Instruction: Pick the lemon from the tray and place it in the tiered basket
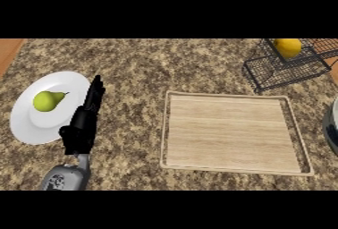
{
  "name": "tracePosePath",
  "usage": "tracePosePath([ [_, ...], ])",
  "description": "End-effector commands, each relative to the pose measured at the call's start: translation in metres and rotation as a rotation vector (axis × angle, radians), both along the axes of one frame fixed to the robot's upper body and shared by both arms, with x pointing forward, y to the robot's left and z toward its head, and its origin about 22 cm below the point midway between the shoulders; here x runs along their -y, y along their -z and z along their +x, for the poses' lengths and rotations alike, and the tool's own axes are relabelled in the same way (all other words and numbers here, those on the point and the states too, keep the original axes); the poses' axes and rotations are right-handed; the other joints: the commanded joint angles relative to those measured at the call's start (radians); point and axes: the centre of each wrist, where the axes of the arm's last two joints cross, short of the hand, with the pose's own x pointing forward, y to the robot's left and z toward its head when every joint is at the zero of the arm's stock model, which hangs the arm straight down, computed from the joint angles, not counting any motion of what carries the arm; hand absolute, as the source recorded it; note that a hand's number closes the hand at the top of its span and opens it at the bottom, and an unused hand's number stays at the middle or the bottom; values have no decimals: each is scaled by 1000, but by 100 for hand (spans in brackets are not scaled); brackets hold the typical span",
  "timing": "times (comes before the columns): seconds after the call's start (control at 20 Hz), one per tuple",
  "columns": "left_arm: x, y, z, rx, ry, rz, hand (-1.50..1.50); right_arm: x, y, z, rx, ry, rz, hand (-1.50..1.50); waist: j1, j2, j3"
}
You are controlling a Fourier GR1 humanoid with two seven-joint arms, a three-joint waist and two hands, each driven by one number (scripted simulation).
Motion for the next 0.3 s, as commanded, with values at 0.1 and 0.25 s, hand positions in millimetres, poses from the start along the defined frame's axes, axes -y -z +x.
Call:
tracePosePath([
  [0.1, 16, 4, -5, 0, -10, -16, 0, 68, 25, -87, 70, 10, 53, -150, -14, 2, 4],
  [0.25, -4, 1, -6, 18, 7, -6, 0, 87, 32, -121, 49, -7, 75, -150, -1, 4, 4],
])
